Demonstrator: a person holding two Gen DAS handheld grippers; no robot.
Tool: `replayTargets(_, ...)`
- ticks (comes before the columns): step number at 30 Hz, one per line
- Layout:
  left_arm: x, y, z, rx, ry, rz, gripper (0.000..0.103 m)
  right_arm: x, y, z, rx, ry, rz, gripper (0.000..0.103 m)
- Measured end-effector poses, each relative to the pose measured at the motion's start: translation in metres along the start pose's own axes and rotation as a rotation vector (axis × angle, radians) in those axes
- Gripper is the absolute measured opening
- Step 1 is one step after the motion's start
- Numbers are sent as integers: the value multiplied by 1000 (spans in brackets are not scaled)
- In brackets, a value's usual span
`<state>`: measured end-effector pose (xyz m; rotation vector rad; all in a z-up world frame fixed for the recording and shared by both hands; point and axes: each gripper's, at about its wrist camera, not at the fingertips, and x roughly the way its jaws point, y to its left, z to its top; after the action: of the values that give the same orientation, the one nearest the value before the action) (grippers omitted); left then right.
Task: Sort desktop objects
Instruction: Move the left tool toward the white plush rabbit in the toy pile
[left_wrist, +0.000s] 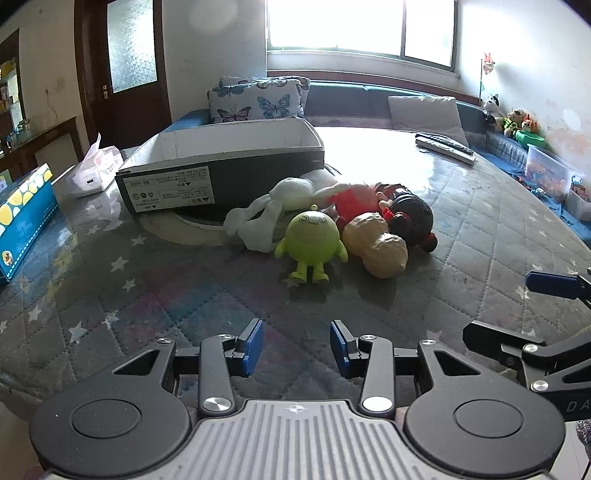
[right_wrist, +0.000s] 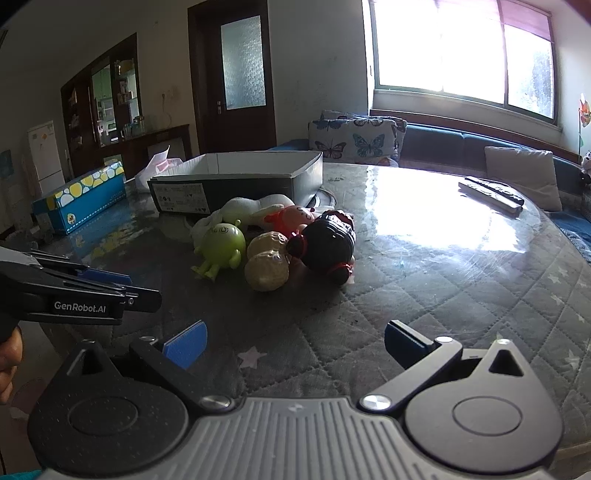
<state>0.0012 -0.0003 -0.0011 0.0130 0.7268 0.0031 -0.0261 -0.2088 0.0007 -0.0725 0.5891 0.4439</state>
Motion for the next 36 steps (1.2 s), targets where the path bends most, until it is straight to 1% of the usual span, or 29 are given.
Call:
replayTargets(8,11,-2,0,14,43,-13,42,1,-1,-1,9,8,4,103)
replayTargets(10,8,-5,-5,16,32,-7,42,3,0,-2,4,14,4,103)
replayTargets(22,9,0,-9,-33,81,-23,41,7,7,-4,-18,40,7,103)
replayTargets(36,14,0,-6,-32,109,-40,40,11,8,-3,-27,62,19,103)
